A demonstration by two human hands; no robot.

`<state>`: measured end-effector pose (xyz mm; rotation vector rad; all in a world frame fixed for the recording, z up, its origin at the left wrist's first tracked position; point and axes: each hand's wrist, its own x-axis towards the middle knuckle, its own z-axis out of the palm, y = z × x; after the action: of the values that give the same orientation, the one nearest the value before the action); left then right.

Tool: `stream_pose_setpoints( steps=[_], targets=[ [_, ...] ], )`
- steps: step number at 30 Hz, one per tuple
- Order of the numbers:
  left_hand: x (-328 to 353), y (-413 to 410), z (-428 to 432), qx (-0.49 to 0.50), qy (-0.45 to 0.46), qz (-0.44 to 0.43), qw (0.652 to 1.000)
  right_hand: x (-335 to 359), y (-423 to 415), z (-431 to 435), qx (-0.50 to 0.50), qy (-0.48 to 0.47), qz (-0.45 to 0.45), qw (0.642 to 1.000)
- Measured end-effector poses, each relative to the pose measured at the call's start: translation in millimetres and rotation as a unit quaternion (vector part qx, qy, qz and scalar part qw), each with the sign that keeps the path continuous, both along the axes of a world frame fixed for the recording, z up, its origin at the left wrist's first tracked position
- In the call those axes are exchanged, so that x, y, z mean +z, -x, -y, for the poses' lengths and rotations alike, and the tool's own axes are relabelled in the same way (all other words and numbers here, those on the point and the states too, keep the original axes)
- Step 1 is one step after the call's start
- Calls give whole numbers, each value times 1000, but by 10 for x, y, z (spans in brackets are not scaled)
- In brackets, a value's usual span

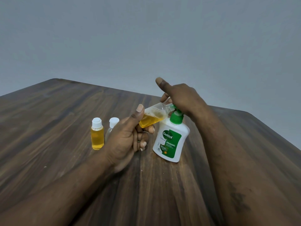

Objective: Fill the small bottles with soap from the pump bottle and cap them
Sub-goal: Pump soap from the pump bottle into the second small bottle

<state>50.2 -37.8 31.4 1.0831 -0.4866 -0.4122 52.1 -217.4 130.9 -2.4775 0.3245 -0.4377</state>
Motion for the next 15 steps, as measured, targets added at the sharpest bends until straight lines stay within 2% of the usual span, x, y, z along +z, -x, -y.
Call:
stream_pose_setpoints(
  steps=[3,7,9,12,13,15],
  targets=[
    [-14,8,7,0,-3,-4,1000,-47,-26,28,3,-11,-33,999],
    [-13,6,-2,1,-1,-4,1000,-19,-2,12,15,10,-28,999],
    [2,7,0,-7,6,0,1000,26,15,-6,6,33,20,999],
    [23,10,2,-14,16,-4,1000,71,35,-39,-26,45,142,988],
    [24,7,0,-13,17,-8,1000,79,36,-52,-24,25,161,986],
    [18,-4,-5,-9,19,-12,1000,90,55,-88,-5,-18,142,990]
  ],
)
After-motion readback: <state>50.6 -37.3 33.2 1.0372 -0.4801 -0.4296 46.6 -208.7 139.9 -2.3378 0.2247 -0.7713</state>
